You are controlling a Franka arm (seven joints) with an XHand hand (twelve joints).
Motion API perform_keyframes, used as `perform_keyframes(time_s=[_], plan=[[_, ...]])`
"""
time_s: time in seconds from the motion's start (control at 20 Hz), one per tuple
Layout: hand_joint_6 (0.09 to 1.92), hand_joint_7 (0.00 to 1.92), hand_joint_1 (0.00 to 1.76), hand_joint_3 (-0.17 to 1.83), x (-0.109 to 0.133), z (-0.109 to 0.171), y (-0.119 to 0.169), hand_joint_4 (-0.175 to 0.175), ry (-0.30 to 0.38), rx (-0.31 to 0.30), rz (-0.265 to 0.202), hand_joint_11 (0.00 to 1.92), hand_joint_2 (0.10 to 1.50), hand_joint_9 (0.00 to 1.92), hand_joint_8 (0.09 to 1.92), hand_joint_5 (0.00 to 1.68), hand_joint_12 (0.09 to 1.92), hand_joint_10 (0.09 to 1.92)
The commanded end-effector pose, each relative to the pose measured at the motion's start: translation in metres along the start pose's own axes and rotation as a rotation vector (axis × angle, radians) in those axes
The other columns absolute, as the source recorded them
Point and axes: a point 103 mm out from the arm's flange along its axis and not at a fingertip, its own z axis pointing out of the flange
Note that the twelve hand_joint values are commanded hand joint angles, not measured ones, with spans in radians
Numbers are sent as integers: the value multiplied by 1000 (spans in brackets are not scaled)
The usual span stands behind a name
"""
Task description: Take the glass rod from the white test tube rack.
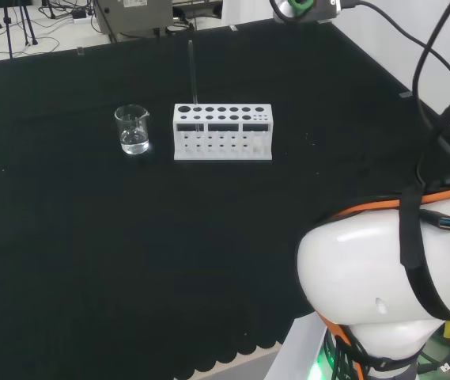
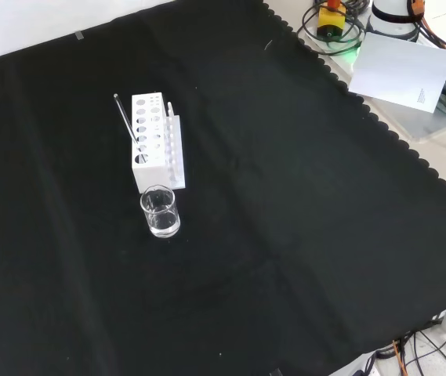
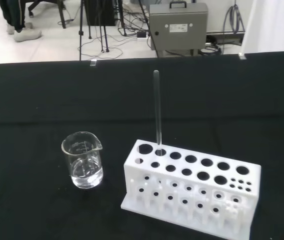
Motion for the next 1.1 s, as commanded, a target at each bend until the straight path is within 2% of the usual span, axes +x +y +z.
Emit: perform_keyframes(time_s=[0.05, 0.3, 0.35, 0.5, 1.1], plan=[[87, 132, 495, 395, 16, -1, 52, -161, 9, -28, -96, 95, 929, 433, 861, 113, 1433, 863], [87, 291, 523, 412, 13, 10, 94, -170, 25, -16, -109, 157, 927, 609, 885, 190, 1422, 873], [87, 317, 525, 414, 14, 12, 102, -172, 31, -20, -127, 166, 927, 634, 887, 207, 1419, 876], [87, 353, 527, 417, 12, 21, 122, -175, 37, -7, -140, 183, 926, 674, 891, 236, 1416, 887], [87, 468, 533, 425, 5, 48, 190, -175, 24, 47, -136, 239, 932, 765, 910, 340, 1402, 935]])
